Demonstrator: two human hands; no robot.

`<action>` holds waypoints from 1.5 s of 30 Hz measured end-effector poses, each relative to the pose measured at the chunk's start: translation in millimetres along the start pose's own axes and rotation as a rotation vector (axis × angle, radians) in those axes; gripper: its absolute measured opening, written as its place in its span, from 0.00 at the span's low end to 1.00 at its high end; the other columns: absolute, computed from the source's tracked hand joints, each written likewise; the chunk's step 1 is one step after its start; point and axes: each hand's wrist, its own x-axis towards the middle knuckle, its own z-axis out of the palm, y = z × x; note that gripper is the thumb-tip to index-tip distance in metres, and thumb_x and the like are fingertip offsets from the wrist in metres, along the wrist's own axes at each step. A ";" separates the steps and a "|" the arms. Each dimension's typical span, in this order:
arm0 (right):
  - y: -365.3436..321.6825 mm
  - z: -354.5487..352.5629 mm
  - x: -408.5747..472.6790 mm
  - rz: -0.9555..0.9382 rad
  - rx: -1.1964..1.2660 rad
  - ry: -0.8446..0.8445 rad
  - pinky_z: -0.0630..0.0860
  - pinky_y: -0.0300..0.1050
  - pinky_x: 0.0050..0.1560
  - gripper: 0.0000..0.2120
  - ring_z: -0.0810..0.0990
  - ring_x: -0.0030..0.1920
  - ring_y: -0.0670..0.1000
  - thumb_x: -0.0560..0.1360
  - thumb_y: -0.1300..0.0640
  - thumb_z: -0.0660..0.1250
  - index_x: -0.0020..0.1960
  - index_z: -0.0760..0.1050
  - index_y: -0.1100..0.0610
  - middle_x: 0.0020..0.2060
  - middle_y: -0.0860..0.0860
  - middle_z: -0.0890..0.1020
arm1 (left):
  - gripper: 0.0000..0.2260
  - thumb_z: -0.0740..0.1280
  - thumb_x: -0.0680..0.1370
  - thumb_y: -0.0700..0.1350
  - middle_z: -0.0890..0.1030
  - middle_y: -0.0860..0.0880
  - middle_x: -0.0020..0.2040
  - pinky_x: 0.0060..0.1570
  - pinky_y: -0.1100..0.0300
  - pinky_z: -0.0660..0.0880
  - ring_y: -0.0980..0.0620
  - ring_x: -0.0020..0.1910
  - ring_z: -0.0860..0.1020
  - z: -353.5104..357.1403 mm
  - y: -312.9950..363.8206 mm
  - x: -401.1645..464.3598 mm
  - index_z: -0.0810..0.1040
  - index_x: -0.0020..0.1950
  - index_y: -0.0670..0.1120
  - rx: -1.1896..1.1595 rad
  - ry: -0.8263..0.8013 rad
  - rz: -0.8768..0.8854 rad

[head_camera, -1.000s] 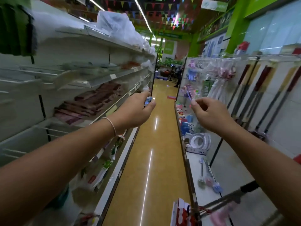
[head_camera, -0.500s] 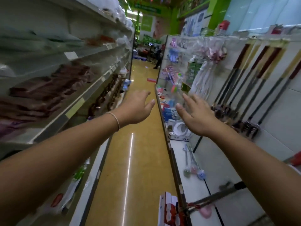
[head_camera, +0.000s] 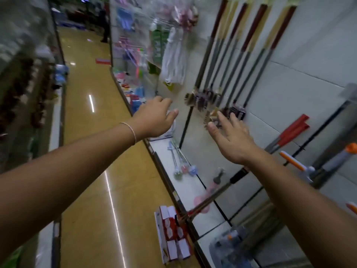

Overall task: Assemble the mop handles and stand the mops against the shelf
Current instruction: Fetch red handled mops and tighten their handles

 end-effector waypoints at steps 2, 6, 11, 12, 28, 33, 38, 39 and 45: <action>25.9 0.5 12.7 0.055 0.014 0.001 0.45 0.64 0.76 0.46 0.42 0.80 0.58 0.64 0.21 0.37 0.79 0.45 0.38 0.81 0.51 0.44 | 0.26 0.53 0.81 0.59 0.72 0.37 0.67 0.63 0.43 0.69 0.37 0.65 0.70 21.8 10.0 27.1 0.67 0.70 0.43 0.019 -0.046 0.039; 78.3 0.1 49.1 0.103 0.053 0.050 0.46 0.64 0.76 0.51 0.44 0.80 0.59 0.61 0.19 0.35 0.79 0.46 0.41 0.80 0.54 0.46 | 0.31 0.50 0.79 0.64 0.68 0.39 0.71 0.65 0.41 0.68 0.38 0.69 0.67 65.5 26.3 69.2 0.62 0.74 0.44 0.025 -0.131 0.110; 141.2 18.2 102.0 0.190 0.147 0.024 0.45 0.61 0.78 0.50 0.43 0.80 0.56 0.64 0.19 0.36 0.80 0.46 0.43 0.81 0.53 0.48 | 0.37 0.47 0.77 0.69 0.62 0.41 0.76 0.68 0.40 0.65 0.37 0.72 0.64 108.0 34.8 117.5 0.57 0.77 0.45 0.094 -0.221 0.160; 152.2 24.2 112.4 0.206 0.159 0.005 0.45 0.60 0.78 0.49 0.43 0.80 0.55 0.65 0.19 0.37 0.80 0.45 0.44 0.81 0.53 0.48 | 0.37 0.47 0.77 0.69 0.63 0.41 0.76 0.68 0.40 0.65 0.37 0.72 0.64 115.8 34.7 127.2 0.58 0.77 0.44 0.101 -0.230 0.167; 238.9 100.9 185.5 0.618 0.197 -0.064 0.47 0.62 0.77 0.45 0.46 0.80 0.58 0.70 0.22 0.45 0.80 0.48 0.46 0.80 0.56 0.49 | 0.33 0.56 0.77 0.65 0.70 0.38 0.68 0.62 0.44 0.70 0.39 0.65 0.70 285.4 51.5 250.0 0.62 0.73 0.43 -0.115 -0.537 0.412; 261.9 121.6 180.0 0.831 0.235 -0.057 0.52 0.62 0.77 0.46 0.50 0.79 0.59 0.71 0.23 0.49 0.80 0.51 0.50 0.80 0.57 0.52 | 0.31 0.57 0.77 0.65 0.73 0.38 0.63 0.59 0.46 0.72 0.39 0.60 0.73 342.8 69.4 272.2 0.68 0.68 0.42 -0.167 -0.645 0.541; 288.5 139.6 179.9 1.009 0.311 -0.085 0.57 0.57 0.76 0.44 0.56 0.78 0.60 0.75 0.30 0.57 0.80 0.51 0.56 0.79 0.58 0.56 | 0.24 0.59 0.78 0.60 0.74 0.39 0.60 0.58 0.45 0.72 0.39 0.58 0.73 397.0 90.0 266.2 0.68 0.65 0.44 -0.175 -0.814 0.577; 296.4 142.9 182.0 1.028 0.327 -0.079 0.58 0.56 0.74 0.44 0.57 0.77 0.60 0.75 0.31 0.59 0.80 0.51 0.57 0.79 0.58 0.58 | 0.23 0.59 0.78 0.60 0.74 0.39 0.60 0.58 0.46 0.73 0.40 0.57 0.74 405.5 92.4 265.0 0.69 0.64 0.44 -0.182 -0.827 0.581; 353.3 169.1 210.1 1.122 0.601 0.181 0.67 0.48 0.66 0.29 0.70 0.69 0.58 0.78 0.49 0.68 0.74 0.65 0.59 0.71 0.57 0.71 | 0.23 0.59 0.79 0.58 0.74 0.38 0.60 0.57 0.46 0.73 0.39 0.57 0.74 442.0 94.4 257.2 0.67 0.66 0.43 -0.195 -0.855 0.542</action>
